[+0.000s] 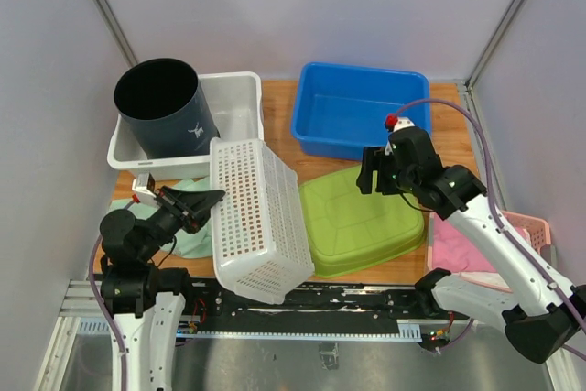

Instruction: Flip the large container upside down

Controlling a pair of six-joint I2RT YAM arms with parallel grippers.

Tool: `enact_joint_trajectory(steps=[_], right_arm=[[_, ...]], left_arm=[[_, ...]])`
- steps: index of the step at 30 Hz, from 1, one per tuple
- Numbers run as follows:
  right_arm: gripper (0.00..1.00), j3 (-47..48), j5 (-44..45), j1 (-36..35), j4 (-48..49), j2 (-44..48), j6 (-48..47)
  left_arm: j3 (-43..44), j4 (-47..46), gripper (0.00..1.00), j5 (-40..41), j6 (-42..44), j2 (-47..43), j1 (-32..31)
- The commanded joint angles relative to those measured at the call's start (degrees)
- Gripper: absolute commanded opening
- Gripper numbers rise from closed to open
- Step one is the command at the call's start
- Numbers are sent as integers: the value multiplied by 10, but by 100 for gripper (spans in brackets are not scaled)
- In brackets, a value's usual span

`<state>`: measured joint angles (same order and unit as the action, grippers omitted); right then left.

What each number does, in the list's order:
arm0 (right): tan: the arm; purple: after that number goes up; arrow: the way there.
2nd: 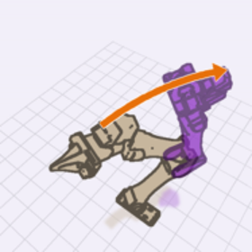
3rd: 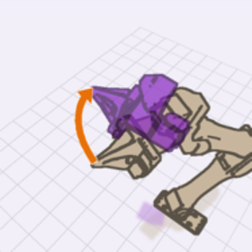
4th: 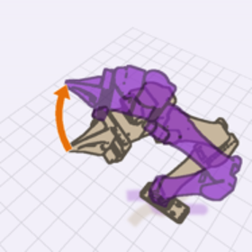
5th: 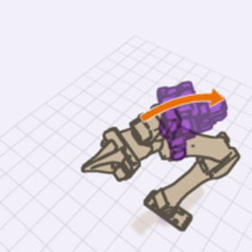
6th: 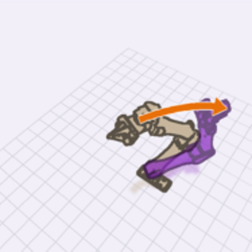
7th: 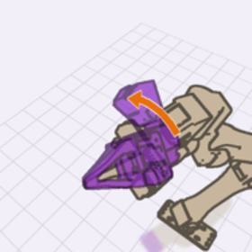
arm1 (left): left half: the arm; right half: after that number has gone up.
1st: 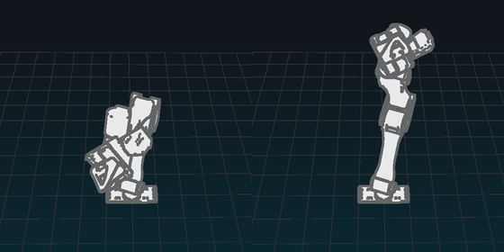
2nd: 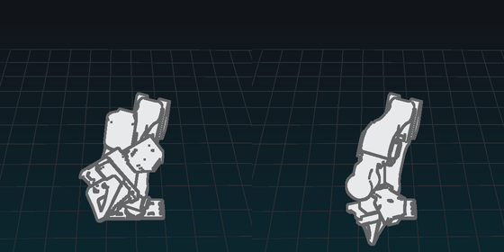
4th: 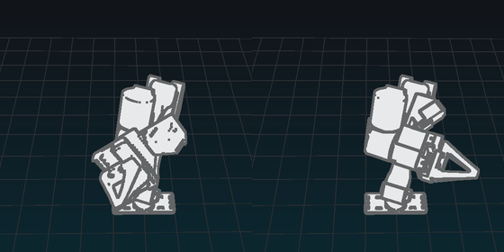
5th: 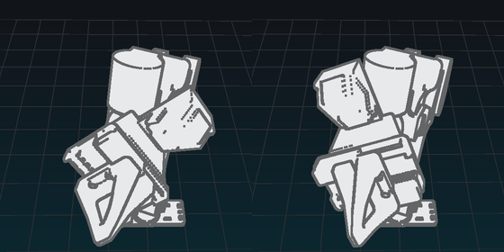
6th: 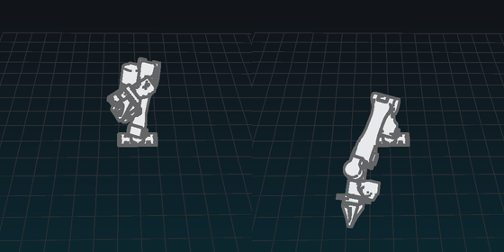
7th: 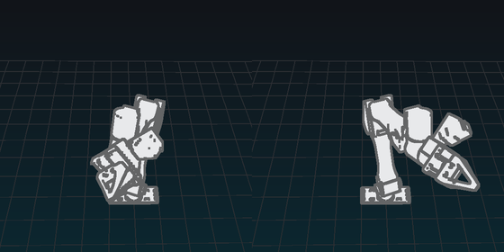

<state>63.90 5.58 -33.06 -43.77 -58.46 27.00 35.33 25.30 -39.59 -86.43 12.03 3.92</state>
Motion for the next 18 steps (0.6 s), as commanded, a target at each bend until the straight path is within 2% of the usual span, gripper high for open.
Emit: enact_joint_trajectory(steps=[1, 5, 10, 12, 16, 17, 18], right_arm=[[73, 0, -24, 10, 15, -9, -3], [73, -6, -30, 11, 21, -13, -2], [72, -23, -54, 11, 36, -10, -2], [72, -40, -110, 11, 60, -10, -7], [72, -77, -258, 8, 133, -31, -11], [71, -81, -280, 2, 143, -41, -10], [71, -83, -295, -6, 150, -52, -10]], left_arm=[[-16, 71, 0, 46, -21, -20, -2], [-59, 72, 0, 42, 7, -9, -2], [-124, 18, 0, 33, 32, 10, -2], [-135, 8, 0, 43, 39, 5, -2], [-120, 78, 0, 97, 79, 5, -2], [-107, 104, 6, 113, 96, 12, -2], [-90, 135, 15, 132, 116, 21, -2]])
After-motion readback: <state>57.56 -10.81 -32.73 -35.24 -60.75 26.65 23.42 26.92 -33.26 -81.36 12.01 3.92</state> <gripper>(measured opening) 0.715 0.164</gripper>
